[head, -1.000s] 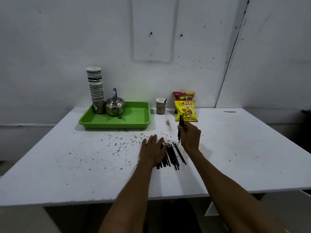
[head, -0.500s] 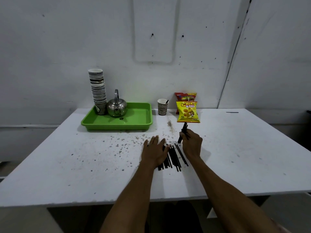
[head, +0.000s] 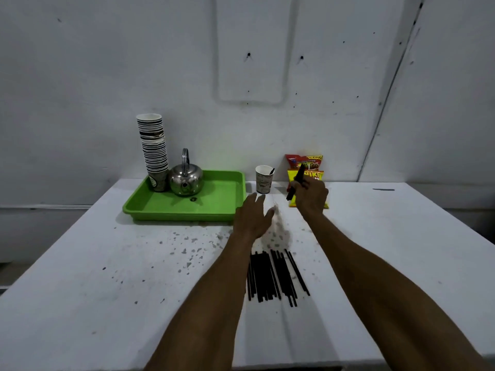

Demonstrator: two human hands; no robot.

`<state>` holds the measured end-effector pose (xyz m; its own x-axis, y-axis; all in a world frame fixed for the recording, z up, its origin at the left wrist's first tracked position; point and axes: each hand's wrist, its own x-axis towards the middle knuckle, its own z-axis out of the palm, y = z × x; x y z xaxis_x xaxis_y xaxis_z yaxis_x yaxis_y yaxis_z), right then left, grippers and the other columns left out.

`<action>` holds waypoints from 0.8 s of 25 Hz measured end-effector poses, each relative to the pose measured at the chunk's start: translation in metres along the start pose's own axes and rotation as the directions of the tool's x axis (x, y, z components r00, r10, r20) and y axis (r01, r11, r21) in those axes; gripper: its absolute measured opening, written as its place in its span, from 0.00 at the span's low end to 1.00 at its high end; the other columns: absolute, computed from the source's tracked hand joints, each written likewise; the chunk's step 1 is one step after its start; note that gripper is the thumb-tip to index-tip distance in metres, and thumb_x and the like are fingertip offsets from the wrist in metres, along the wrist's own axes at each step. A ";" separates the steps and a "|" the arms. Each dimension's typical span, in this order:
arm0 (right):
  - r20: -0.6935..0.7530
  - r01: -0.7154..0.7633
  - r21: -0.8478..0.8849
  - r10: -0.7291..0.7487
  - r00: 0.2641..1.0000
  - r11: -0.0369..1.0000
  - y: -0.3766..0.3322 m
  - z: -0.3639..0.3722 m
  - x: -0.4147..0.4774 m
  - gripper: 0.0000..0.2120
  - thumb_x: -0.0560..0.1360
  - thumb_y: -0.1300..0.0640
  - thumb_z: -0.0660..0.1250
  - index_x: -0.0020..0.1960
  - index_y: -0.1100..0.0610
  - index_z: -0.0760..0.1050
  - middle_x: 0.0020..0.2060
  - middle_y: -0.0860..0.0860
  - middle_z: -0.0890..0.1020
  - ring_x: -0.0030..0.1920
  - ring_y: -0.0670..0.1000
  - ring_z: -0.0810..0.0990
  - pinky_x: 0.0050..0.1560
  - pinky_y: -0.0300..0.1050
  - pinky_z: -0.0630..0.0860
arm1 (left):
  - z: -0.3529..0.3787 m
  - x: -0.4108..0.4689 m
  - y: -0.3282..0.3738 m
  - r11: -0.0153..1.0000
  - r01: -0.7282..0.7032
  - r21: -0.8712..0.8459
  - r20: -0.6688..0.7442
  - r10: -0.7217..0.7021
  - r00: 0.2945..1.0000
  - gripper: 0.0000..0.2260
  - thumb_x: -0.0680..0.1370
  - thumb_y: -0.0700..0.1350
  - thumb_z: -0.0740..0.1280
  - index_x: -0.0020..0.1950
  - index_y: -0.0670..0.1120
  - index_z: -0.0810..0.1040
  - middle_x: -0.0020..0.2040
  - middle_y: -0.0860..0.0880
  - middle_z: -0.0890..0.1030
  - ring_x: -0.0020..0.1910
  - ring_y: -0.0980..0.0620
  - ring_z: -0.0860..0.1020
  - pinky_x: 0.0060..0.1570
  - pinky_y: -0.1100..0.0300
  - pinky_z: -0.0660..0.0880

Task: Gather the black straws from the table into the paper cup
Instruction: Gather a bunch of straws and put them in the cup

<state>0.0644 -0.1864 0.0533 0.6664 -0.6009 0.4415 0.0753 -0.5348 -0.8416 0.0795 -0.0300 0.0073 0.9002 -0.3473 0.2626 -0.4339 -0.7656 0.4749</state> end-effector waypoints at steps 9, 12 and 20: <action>0.146 0.047 0.154 -0.070 0.987 0.987 -0.027 0.100 0.142 0.08 0.71 0.61 0.72 0.50 0.60 0.83 0.47 0.58 0.87 0.49 0.56 0.86 0.56 0.54 0.80 | -0.003 0.146 -0.011 0.948 0.025 -0.317 -0.120 -0.066 0.991 0.40 0.74 0.43 0.73 0.78 0.37 0.55 0.76 0.37 0.63 0.76 0.40 0.62 0.72 0.51 0.62; 0.276 0.006 0.151 -0.048 0.960 0.989 -0.009 0.121 0.149 0.10 0.72 0.63 0.72 0.53 0.63 0.82 0.49 0.60 0.86 0.51 0.58 0.85 0.58 0.53 0.80 | 0.011 0.166 -0.018 0.927 0.050 -0.372 -0.095 -0.092 0.991 0.44 0.72 0.45 0.75 0.79 0.39 0.51 0.76 0.37 0.62 0.74 0.40 0.64 0.68 0.52 0.66; 0.364 -0.077 0.136 0.022 0.931 0.988 0.010 0.133 0.144 0.10 0.71 0.66 0.73 0.52 0.65 0.82 0.48 0.61 0.85 0.50 0.57 0.85 0.56 0.52 0.81 | 0.029 0.178 -0.024 0.873 0.065 -0.484 -0.081 -0.118 0.990 0.46 0.69 0.40 0.77 0.79 0.45 0.53 0.76 0.39 0.65 0.73 0.40 0.67 0.71 0.48 0.67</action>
<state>0.2601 -0.1993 0.0673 0.8924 -0.3549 0.2787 0.1237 -0.4016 -0.9074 0.2512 -0.0894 0.0187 0.9394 -0.2095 0.2713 -0.3377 -0.4290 0.8378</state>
